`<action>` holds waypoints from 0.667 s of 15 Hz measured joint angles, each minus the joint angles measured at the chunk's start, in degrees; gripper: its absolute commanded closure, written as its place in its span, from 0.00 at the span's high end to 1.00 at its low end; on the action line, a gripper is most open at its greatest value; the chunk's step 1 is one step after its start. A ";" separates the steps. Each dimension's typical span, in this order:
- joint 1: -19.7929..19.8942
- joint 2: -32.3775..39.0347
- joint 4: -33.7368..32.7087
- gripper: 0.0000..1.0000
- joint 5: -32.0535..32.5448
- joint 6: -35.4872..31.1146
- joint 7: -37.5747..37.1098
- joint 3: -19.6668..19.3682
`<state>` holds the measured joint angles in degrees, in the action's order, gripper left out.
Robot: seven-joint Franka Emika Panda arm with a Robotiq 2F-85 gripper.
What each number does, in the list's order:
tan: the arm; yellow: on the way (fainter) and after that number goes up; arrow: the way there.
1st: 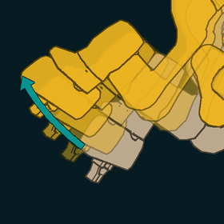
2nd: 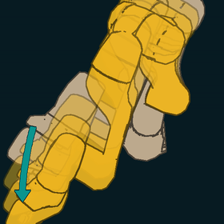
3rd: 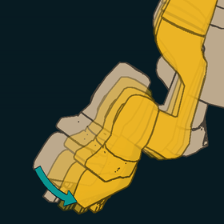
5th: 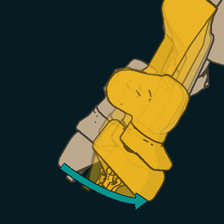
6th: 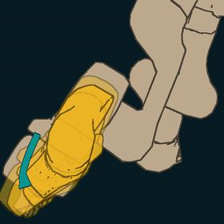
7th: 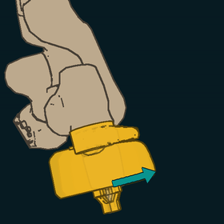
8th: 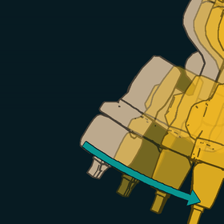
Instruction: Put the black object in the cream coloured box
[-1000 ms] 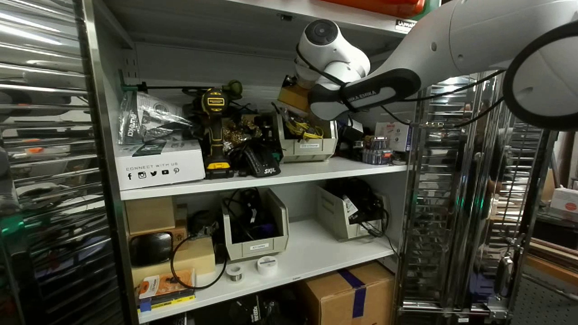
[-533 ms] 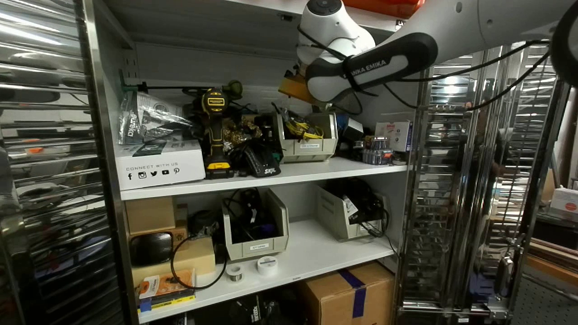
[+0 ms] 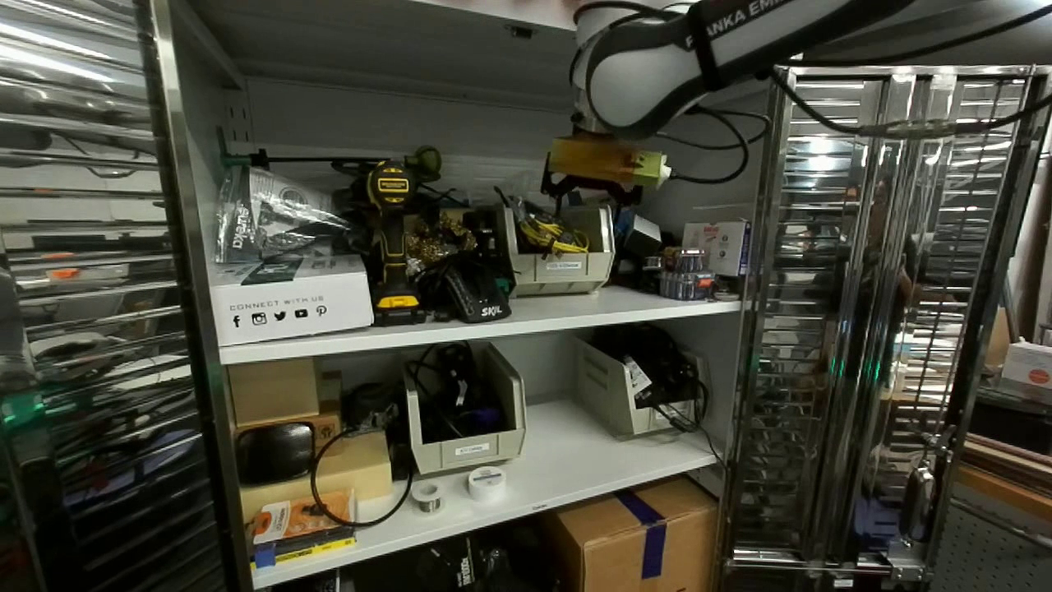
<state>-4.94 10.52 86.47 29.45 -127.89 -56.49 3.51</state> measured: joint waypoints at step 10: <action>2.08 -18.79 16.71 1.00 -32.06 24.48 32.86 -2.44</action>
<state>-2.86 -8.27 103.18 -2.60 -103.41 -23.62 1.07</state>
